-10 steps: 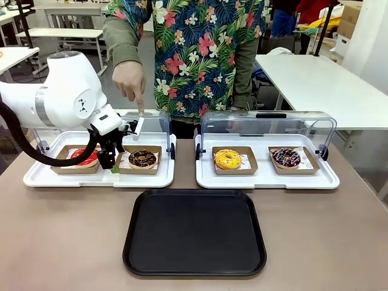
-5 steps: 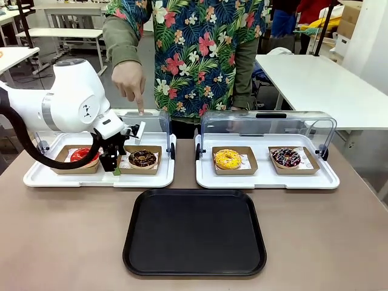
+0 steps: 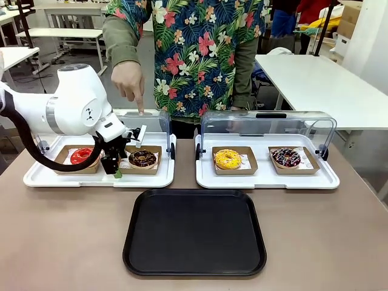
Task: Move the second donut from the left to the tray.
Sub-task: Pick up the Paper togo box containing the Donut indicated by the person and place it on the Handle tray.
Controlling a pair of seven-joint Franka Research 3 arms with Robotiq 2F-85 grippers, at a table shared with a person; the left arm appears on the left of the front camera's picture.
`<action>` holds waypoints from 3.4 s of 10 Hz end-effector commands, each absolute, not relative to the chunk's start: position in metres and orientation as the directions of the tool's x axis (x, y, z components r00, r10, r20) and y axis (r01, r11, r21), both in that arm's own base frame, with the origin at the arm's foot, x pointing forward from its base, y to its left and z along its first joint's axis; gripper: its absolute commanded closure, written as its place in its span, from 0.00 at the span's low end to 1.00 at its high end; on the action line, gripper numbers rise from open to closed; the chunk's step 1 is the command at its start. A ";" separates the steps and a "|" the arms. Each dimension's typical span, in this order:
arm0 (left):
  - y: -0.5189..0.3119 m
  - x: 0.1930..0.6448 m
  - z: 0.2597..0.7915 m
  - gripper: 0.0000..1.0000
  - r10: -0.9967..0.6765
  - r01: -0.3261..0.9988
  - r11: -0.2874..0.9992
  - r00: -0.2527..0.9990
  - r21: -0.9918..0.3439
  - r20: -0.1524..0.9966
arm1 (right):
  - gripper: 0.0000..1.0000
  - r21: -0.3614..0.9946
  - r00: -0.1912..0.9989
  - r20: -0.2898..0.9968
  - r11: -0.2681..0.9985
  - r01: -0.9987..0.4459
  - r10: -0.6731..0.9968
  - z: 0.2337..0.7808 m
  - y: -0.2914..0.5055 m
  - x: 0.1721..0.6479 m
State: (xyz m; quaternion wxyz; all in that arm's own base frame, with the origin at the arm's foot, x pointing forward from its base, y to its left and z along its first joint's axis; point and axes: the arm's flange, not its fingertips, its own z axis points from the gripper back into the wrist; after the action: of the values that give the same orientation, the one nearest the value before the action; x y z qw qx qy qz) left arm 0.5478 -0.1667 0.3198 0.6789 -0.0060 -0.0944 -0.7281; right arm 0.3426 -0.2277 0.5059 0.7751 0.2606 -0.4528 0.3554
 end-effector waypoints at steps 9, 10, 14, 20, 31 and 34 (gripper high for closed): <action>-0.167 0.552 0.319 1.00 -0.991 0.992 -0.068 -0.079 0.104 0.109 | 0.00 0.058 0.300 0.903 0.606 -0.793 0.307 0.507 -0.229 0.346; -0.167 0.552 0.319 1.00 -0.991 0.992 -0.078 -0.088 0.099 0.105 | 0.00 0.058 0.300 0.903 0.606 -0.793 0.307 0.507 -0.229 0.346; -0.166 0.557 0.312 1.00 -0.989 0.990 -0.105 -0.115 0.095 0.096 | 0.00 0.058 0.300 0.903 0.606 -0.793 0.307 0.507 -0.229 0.346; -0.167 0.549 0.320 1.00 -0.988 0.990 -0.086 -0.099 0.110 0.115 | 0.00 0.058 0.300 0.903 0.606 -0.793 0.307 0.507 -0.229 0.346; -0.186 0.453 0.406 0.98 -0.994 0.978 0.059 0.040 0.199 0.097 | 0.00 0.058 0.300 0.903 0.606 -0.793 0.307 0.507 -0.229 0.346; -0.200 0.394 0.428 0.98 -0.990 0.977 0.107 0.087 0.186 0.113 | 0.00 0.058 0.300 0.903 0.606 -0.793 0.307 0.507 -0.229 0.346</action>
State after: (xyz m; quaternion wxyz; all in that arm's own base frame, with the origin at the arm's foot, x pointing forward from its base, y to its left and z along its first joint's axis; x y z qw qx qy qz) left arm 0.4157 -0.1990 0.4228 0.7264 0.0380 -0.1004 -0.6788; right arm 0.3426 -0.2281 0.5054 0.7756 0.2607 -0.4523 0.3550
